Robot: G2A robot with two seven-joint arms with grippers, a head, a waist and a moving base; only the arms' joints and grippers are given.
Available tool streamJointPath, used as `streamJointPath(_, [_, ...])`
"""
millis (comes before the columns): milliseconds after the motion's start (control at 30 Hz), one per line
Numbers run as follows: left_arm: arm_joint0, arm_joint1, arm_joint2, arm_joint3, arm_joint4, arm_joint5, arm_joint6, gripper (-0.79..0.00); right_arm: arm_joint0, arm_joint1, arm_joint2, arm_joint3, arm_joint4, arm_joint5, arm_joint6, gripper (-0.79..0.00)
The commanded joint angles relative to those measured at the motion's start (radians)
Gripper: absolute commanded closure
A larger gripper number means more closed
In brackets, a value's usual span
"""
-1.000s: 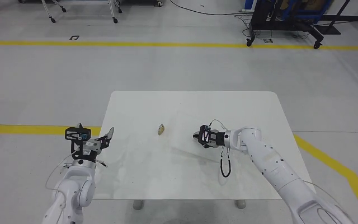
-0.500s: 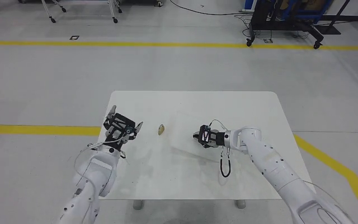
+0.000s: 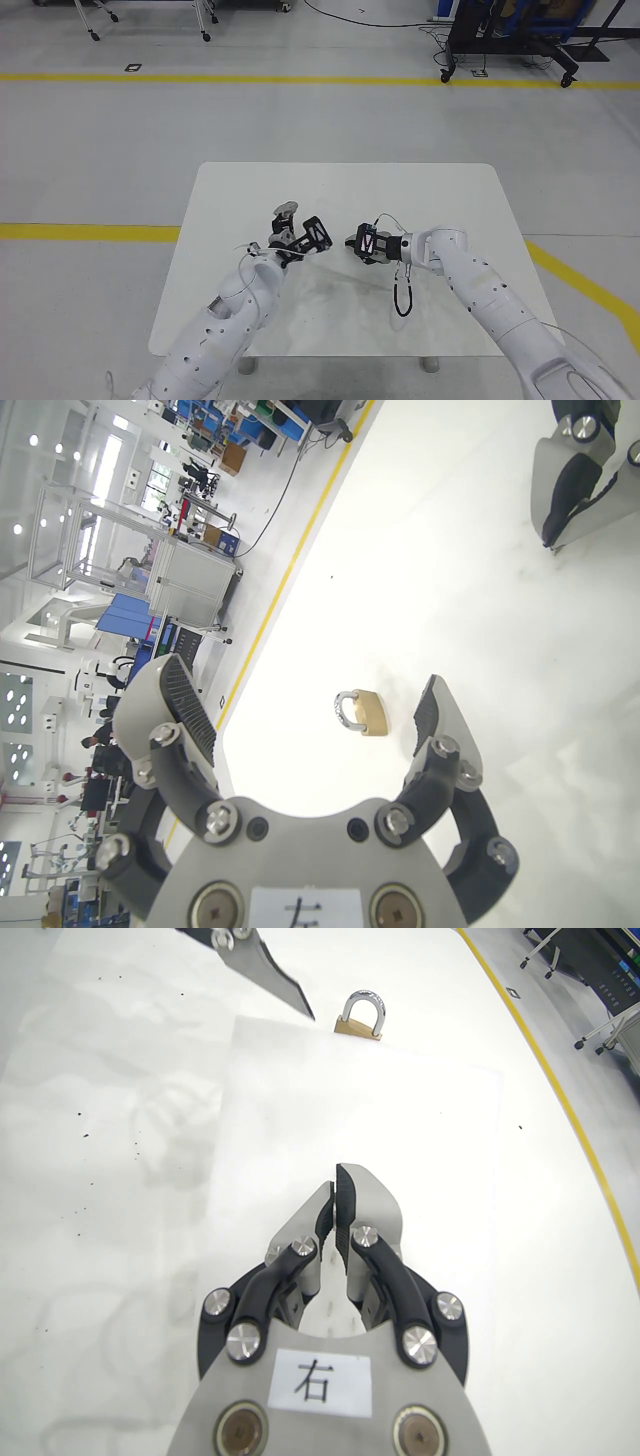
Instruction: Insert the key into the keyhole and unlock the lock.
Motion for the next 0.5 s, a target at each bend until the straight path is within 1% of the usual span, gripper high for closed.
streamJointPath(0, [-0.023, -0.01, 0.032, 0.036, 0.012, -0.001, -0.008, -0.785, 0.0, 0.0, 0.0, 0.0, 0.0, 0.0, 0.0, 0.0])
streamJointPath(67, [-0.046, -0.021, 0.053, 0.07, 0.014, 0.001, -0.019, -0.785, 0.0, 0.0, 0.0, 0.0, 0.0, 0.0, 0.0, 0.0])
streamJointPath(267, [-0.092, -0.044, 0.077, 0.164, -0.001, 0.005, -0.039, -0.785, 0.0, 0.0, 0.0, 0.0, 0.0, 0.0, 0.0, 0.0])
streamJointPath(467, [-0.121, -0.069, 0.111, 0.216, -0.004, 0.022, -0.059, -0.785, -0.029, 0.01, 0.026, -0.026, 0.01, 0.025, -0.025, 0.0])
